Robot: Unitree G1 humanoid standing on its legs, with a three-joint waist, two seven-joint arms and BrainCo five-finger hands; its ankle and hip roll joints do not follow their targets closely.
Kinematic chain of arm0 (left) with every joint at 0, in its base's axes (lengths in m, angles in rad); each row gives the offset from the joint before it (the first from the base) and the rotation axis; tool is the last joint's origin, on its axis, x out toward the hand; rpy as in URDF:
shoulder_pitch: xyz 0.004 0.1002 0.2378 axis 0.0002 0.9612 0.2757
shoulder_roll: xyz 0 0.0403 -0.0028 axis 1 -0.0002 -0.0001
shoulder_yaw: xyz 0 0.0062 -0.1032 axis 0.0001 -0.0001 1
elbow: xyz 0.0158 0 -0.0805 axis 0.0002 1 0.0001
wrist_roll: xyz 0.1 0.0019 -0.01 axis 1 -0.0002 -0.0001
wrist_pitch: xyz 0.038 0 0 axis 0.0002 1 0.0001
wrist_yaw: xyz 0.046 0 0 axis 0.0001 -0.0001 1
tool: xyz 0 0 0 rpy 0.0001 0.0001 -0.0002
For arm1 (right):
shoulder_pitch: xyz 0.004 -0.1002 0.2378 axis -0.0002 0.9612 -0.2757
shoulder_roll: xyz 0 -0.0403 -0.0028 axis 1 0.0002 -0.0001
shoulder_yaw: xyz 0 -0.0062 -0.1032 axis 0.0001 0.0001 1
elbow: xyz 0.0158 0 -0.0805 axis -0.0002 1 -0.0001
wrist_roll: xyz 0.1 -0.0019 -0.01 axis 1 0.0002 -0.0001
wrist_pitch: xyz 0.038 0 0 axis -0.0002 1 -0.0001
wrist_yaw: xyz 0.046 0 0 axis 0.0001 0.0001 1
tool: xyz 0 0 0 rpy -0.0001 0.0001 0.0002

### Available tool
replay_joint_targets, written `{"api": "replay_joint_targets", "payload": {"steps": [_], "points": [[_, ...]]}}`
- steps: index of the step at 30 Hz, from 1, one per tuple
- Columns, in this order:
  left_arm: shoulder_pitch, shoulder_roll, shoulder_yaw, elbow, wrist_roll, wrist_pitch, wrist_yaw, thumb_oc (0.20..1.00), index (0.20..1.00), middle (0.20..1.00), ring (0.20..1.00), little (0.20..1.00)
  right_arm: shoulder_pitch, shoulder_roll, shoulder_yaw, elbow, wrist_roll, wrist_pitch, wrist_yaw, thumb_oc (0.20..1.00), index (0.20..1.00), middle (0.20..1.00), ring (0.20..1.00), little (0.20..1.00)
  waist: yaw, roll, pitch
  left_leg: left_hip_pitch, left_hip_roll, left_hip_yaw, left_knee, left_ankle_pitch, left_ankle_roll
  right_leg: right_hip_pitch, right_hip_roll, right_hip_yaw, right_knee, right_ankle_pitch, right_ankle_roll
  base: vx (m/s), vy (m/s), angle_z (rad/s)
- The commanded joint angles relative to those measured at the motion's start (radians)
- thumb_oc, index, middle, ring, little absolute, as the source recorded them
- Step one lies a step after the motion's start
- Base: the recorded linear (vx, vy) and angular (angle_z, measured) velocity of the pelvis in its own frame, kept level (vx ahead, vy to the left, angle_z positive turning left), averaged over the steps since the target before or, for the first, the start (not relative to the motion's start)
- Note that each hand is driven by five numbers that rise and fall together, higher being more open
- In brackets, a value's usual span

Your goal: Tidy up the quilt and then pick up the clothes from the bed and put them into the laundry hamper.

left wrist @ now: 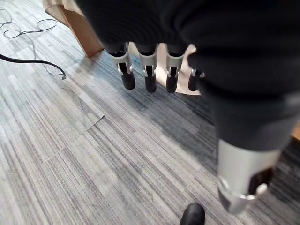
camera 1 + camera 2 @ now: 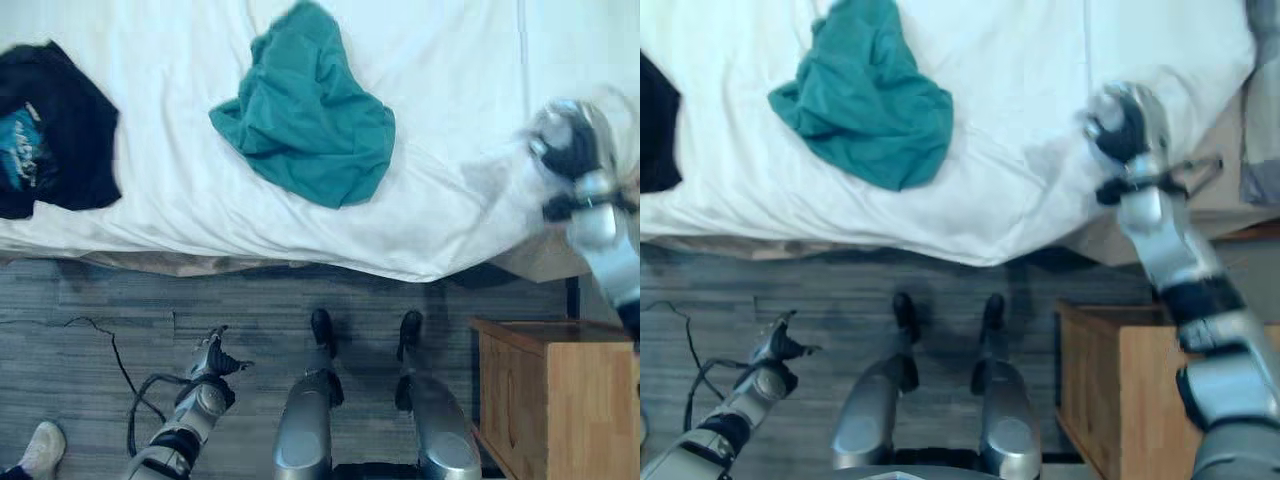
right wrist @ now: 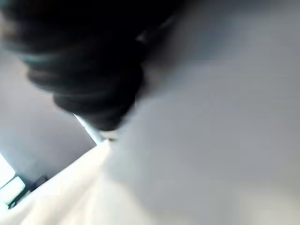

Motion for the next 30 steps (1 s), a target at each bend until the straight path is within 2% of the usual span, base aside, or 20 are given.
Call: {"api": "replay_joint_targets", "payload": {"steps": [1,7,8,11,12,13,15,16,19,20,21,22,23,24,25,30], "points": [[0.000,-0.010,-0.026,0.086,-0.007,0.009,0.006,1.000,1.000,1.000,1.000,1.000,-0.058,-0.088,0.052,0.047,-0.015,-0.009,-0.040,0.523,0.523,0.523,0.523,0.523,-0.031,-0.006,-0.099,0.016,0.072,0.003,0.053,-0.148,-0.070,-0.071,-0.036,0.014,0.090,-0.217,0.072,0.00,0.000,-0.21],[0.000,-0.010,-0.026,0.086,-0.007,0.009,0.006,1.000,1.000,1.000,1.000,1.000,-0.058,-0.088,0.052,0.047,-0.015,-0.009,-0.040,0.523,0.523,0.523,0.523,0.523,-0.031,-0.006,-0.099,0.016,0.072,0.003,0.053,-0.148,-0.070,-0.071,-0.036,0.014,0.090,-0.217,0.072,0.05,0.021,-0.08],[0.018,-0.071,0.014,0.166,-0.026,0.060,-0.013,1.000,1.000,1.000,1.000,1.000,0.280,0.224,-0.276,0.162,0.209,0.002,-0.190,1.000,1.000,1.000,1.000,1.000,-0.097,-0.022,-0.219,0.124,0.059,0.033,0.037,-0.194,-0.051,0.021,-0.021,0.045,0.042,-0.212,0.073,0.28,0.128,0.20],[0.021,-0.068,0.022,0.171,-0.033,0.067,-0.016,1.000,1.000,1.000,1.000,1.000,0.295,0.240,-0.300,0.172,0.250,0.001,-0.197,1.000,1.000,1.000,1.000,1.000,-0.102,-0.023,-0.227,0.136,0.061,0.035,0.033,-0.198,-0.051,0.031,-0.018,0.046,0.039,-0.216,0.074,0.14,0.069,-0.10],[-0.004,-0.077,0.049,0.172,-0.071,0.066,-0.019,1.000,1.000,1.000,1.000,1.000,0.309,0.236,-0.394,0.145,0.253,0.011,-0.304,1.000,1.000,1.000,1.000,1.000,-0.116,-0.026,-0.256,0.151,0.063,0.036,0.026,-0.208,-0.050,0.042,-0.018,0.050,0.035,-0.221,0.077,0.09,0.081,-0.30],[-0.012,-0.081,0.044,0.171,-0.088,0.069,-0.012,1.000,1.000,1.000,1.000,1.000,0.289,0.238,-0.442,0.084,0.238,0.004,-0.378,1.000,1.000,1.000,1.000,1.000,-0.110,-0.026,-0.251,0.144,0.060,0.031,0.043,-0.217,-0.047,0.036,-0.019,0.054,0.045,-0.224,0.076,0.06,0.078,-0.08],[-0.012,-0.085,0.038,0.170,-0.087,0.065,-0.006,1.000,1.000,1.000,1.000,1.000,0.275,0.241,-0.465,0.058,0.234,-0.006,-0.409,1.000,1.000,1.000,1.000,1.000,-0.108,-0.027,-0.247,0.134,0.059,0.027,0.055,-0.217,-0.046,0.028,-0.020,0.054,0.051,-0.223,0.073,-0.03,0.013,-0.13],[-0.001,-0.095,0.025,0.173,-0.087,0.060,-0.002,1.000,1.000,1.000,1.000,1.000,0.230,0.245,-0.479,0.015,0.232,-0.036,-0.458,1.000,1.000,1.000,1.000,1.000,-0.100,-0.025,-0.244,0.124,0.060,0.020,0.072,-0.223,-0.046,0.026,-0.021,0.055,0.057,-0.231,0.071,-0.04,-0.003,-0.22],[0.001,-0.097,0.020,0.175,-0.085,0.059,-0.001,1.000,1.000,1.000,1.000,1.000,0.196,0.248,-0.472,-0.028,0.239,-0.055,-0.455,1.000,1.000,1.000,1.000,1.000,-0.095,-0.027,-0.239,0.109,0.061,0.019,0.086,-0.221,-0.045,0.017,-0.022,0.057,0.064,-0.228,0.067,-0.03,-0.016,-0.10],[0.001,-0.090,0.025,0.175,-0.107,0.059,-0.002,1.000,1.000,1.000,1.000,1.000,0.122,0.225,-0.429,-0.055,0.272,-0.084,-0.424,1.000,1.000,1.000,1.000,1.000,-0.081,-0.029,-0.216,0.095,0.064,0.008,0.108,-0.229,-0.048,0.013,-0.022,0.059,0.077,-0.234,0.066,-0.05,-0.029,0.02],[-0.001,-0.090,0.028,0.176,-0.107,0.059,-0.002,1.000,1.000,1.000,1.000,1.000,0.116,0.224,-0.427,-0.051,0.274,-0.086,-0.424,0.595,0.595,0.595,0.595,0.595,-0.083,-0.030,-0.215,0.090,0.063,0.007,0.109,-0.224,-0.048,0.009,-0.024,0.059,0.078,-0.229,0.065,-0.11,-0.054,0.02],[-0.017,-0.078,0.035,0.179,-0.118,0.059,-0.001,1.000,1.000,1.000,1.000,1.000,0.049,0.183,-0.391,-0.051,0.282,-0.068,-0.400,0.200,0.200,0.200,0.200,0.200,-0.070,-0.031,-0.186,0.066,0.063,-0.005,0.129,-0.226,-0.050,-0.008,-0.027,0.060,0.095,-0.232,0.065,-0.10,-0.030,0.02],[-0.019,-0.079,0.037,0.179,-0.118,0.058,-0.001,1.000,1.000,1.000,1.000,1.000,0.044,0.181,-0.389,-0.049,0.283,-0.068,-0.400,0.200,0.200,0.200,0.200,0.200,-0.072,-0.032,-0.185,0.061,0.063,-0.006,0.130,-0.221,-0.049,-0.012,-0.028,0.061,0.095,-0.228,0.064,-0.13,-0.056,0.02],[-0.036,-0.069,0.021,0.188,-0.114,0.058,0.004,1.000,1.000,1.000,1.000,1.000,-0.056,0.130,-0.328,-0.037,0.255,-0.042,-0.387,0.200,0.200,0.200,0.200,0.200,-0.053,-0.029,-0.155,0.040,0.062,-0.013,0.145,-0.220,-0.053,-0.032,-0.033,0.058,0.116,-0.235,0.063,-0.09,-0.040,0.05],[-0.041,-0.068,0.016,0.189,-0.112,0.057,0.006,1.000,1.000,1.000,1.000,1.000,-0.090,0.116,-0.306,-0.032,0.243,-0.033,-0.386,0.200,0.200,0.200,0.200,0.200,-0.050,-0.027,-0.147,0.030,0.060,-0.014,0.146,-0.211,-0.053,-0.045,-0.037,0.057,0.123,-0.229,0.061,-0.08,-0.038,0.07],[-0.076,-0.072,-0.008,0.185,-0.132,0.047,0.029,1.000,1.000,1.000,1.000,1.000,-0.265,0.075,-0.202,0.027,0.218,0.007,-0.381,0.200,0.200,0.200,0.200,0.200,-0.032,-0.004,-0.094,-0.017,0.062,-0.021,0.168,-0.203,-0.060,-0.099,-0.052,0.054,0.175,-0.240,0.064,-0.05,-0.042,0.10]]}}
